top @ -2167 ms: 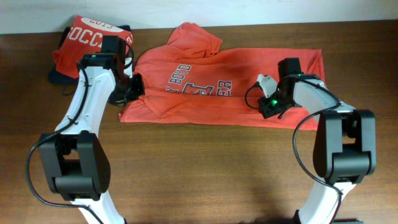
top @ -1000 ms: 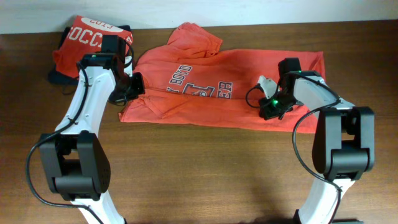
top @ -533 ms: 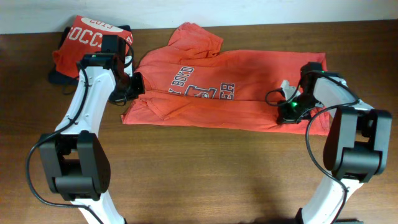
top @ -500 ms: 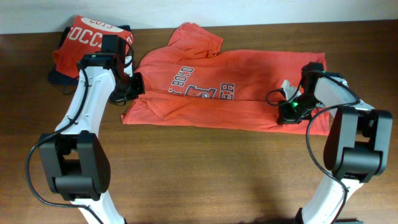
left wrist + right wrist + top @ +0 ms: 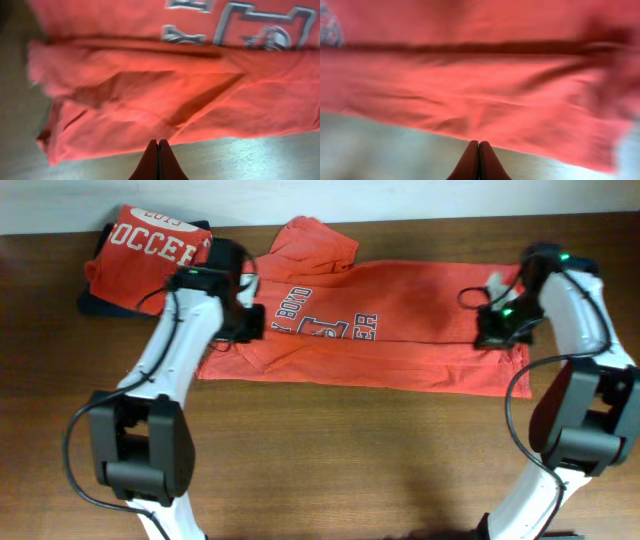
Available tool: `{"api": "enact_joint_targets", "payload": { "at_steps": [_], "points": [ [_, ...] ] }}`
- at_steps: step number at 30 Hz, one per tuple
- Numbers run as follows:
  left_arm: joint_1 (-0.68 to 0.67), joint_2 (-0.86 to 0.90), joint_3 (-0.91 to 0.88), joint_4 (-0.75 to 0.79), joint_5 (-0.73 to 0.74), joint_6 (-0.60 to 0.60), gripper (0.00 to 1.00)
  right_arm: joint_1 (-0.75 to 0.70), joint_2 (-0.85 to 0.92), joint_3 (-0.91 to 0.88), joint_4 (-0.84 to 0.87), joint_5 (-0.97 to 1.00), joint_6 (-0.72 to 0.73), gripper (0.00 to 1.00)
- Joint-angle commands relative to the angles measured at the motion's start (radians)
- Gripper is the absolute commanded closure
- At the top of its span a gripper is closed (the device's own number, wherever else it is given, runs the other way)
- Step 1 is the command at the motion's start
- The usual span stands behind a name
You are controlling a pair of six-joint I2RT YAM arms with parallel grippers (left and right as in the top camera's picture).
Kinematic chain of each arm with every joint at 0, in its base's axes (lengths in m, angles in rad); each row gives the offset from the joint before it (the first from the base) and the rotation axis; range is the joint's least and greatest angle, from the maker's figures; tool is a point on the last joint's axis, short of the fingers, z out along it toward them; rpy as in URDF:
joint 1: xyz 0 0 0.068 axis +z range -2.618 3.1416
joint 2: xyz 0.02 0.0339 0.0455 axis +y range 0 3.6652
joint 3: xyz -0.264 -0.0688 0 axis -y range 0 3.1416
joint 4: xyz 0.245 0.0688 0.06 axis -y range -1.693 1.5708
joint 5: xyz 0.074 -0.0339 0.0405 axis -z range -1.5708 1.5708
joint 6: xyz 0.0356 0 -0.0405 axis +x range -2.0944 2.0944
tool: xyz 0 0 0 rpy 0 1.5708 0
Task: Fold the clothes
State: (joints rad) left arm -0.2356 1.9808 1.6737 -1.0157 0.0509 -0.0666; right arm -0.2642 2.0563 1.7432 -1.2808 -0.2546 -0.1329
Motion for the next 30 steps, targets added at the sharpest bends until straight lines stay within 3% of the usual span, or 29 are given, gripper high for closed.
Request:
{"api": "enact_joint_targets", "payload": {
  "at_steps": [1,3,5,6,11,13,15,17,21,30],
  "points": [
    [-0.051,0.005,0.007,0.019,-0.056,0.092,1.00,-0.072,-0.031,0.025,-0.015,0.116,0.068,0.96],
    [-0.072,0.005,0.007,0.037,-0.056,0.112,0.99,-0.111,-0.030,0.024,-0.018,0.137,0.068,0.95],
    [-0.085,0.006,0.007,0.057,-0.061,0.134,0.99,-0.149,-0.031,0.024,-0.018,0.136,0.069,0.83],
    [-0.090,0.008,0.007,0.069,-0.070,0.137,0.99,-0.166,-0.031,0.024,-0.018,0.136,0.069,0.72],
    [-0.098,0.034,0.007,0.106,-0.077,0.151,0.95,-0.233,-0.030,0.024,-0.017,0.132,0.072,0.59],
    [-0.098,0.053,0.007,0.107,-0.076,0.151,0.88,-0.246,-0.030,0.024,-0.017,0.127,0.072,0.59],
    [-0.098,0.072,0.007,0.105,-0.074,0.151,0.69,-0.248,-0.030,0.024,-0.018,0.118,0.072,0.59],
    [-0.098,0.089,0.007,0.096,-0.074,0.151,0.69,-0.245,-0.030,0.024,-0.018,0.055,0.071,0.62],
    [-0.098,0.103,0.007,0.092,-0.074,0.150,0.99,-0.207,-0.030,0.024,-0.025,-0.124,-0.017,0.81],
    [-0.088,0.102,0.008,0.076,-0.073,-0.055,0.99,0.087,-0.024,0.024,0.027,-0.136,-0.238,0.82]
  ]
}}
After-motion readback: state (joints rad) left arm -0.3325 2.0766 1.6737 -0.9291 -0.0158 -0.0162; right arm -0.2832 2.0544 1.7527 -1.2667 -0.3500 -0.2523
